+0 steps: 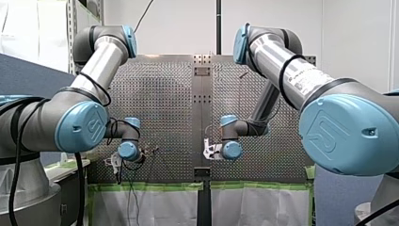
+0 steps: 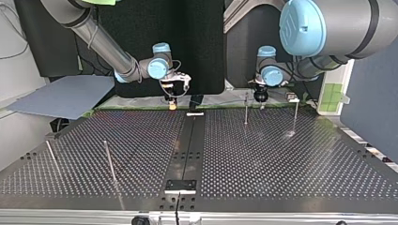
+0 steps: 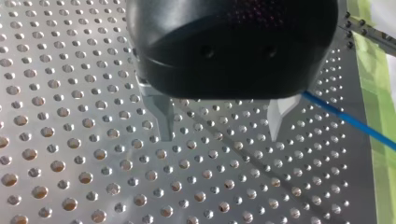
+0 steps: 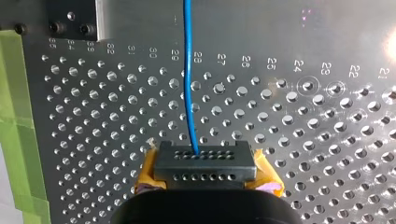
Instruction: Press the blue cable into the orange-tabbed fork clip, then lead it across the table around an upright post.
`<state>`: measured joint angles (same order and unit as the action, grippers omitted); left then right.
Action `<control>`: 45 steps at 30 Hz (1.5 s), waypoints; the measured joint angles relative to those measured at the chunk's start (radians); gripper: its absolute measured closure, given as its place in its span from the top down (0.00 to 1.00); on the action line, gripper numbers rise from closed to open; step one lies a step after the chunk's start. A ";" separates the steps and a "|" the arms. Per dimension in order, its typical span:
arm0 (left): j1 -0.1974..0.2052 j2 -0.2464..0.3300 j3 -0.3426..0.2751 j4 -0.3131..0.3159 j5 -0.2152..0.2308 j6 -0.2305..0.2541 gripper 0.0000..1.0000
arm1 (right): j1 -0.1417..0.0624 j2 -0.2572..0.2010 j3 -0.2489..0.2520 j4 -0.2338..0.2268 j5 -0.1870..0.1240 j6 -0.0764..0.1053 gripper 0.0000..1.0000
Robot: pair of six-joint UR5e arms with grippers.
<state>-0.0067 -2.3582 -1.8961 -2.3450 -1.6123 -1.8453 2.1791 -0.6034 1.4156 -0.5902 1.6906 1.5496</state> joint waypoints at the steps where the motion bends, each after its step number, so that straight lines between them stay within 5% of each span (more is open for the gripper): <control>1: 0.000 0.000 0.000 0.000 0.000 0.000 1.00 | -0.001 0.000 0.000 0.000 0.000 0.000 0.00; 28: 0.002 0.000 -0.022 0.017 0.012 -0.003 1.00 | -0.001 -0.001 0.000 0.001 0.001 0.001 0.00; 45: -0.006 0.000 -0.150 0.063 0.049 -0.014 1.00 | -0.001 0.000 0.001 0.000 0.000 0.002 0.00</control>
<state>-0.0126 -2.3582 -2.0465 -2.2818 -1.5634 -1.8592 2.1776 -0.6039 1.4162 -0.5898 1.6908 1.5513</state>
